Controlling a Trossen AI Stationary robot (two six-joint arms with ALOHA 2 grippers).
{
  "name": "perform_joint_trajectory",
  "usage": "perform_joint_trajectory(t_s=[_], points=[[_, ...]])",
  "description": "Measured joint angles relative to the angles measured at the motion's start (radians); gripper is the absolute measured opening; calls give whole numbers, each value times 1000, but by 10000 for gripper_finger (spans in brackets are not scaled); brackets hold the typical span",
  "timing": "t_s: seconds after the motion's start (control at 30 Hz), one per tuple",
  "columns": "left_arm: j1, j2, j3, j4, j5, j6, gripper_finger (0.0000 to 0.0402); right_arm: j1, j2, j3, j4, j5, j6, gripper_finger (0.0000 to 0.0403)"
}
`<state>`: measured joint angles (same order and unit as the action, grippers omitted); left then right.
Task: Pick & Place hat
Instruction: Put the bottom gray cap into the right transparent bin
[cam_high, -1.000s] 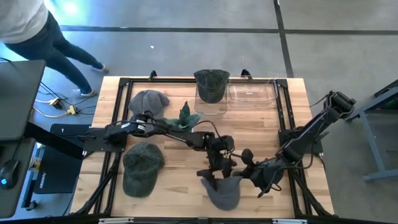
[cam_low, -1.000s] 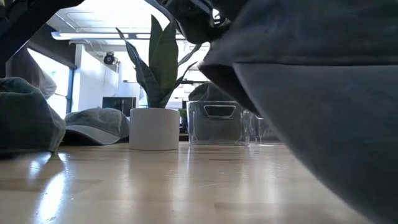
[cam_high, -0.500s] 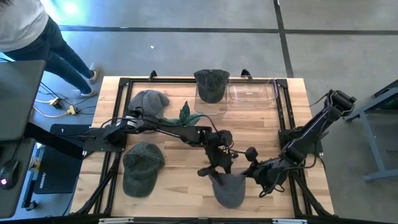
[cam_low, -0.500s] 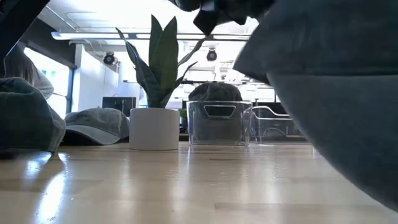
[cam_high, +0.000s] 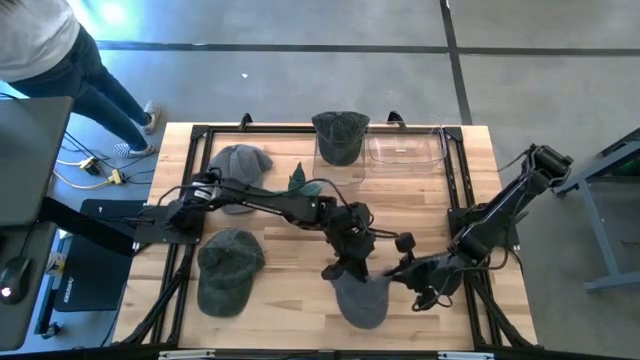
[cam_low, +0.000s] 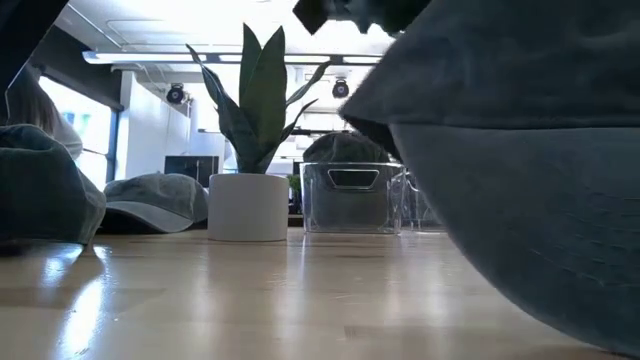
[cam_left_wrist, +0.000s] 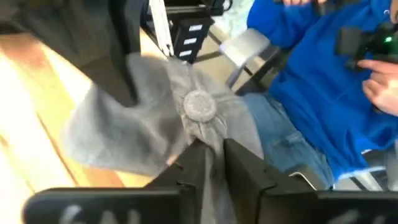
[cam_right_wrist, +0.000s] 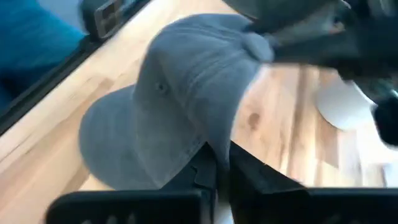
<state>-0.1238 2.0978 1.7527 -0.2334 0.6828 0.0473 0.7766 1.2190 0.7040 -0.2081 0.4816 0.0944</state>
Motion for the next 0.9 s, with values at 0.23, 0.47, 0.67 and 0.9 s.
perform_joint_trajectory(t_s=[0.23,0.47,0.67,0.9], points=[[33,-88,9,-46,-97,57,13,-63,0,0,31,-58,16,146],[69,-166,4,-204,-170,181,10,-117,0,0,124,15,-100,215],[71,-185,2,-242,-278,185,5,-191,3,-2,166,-49,-59,158],[72,-181,-1,-274,-372,184,5,-262,-1,-109,254,-72,9,15]])
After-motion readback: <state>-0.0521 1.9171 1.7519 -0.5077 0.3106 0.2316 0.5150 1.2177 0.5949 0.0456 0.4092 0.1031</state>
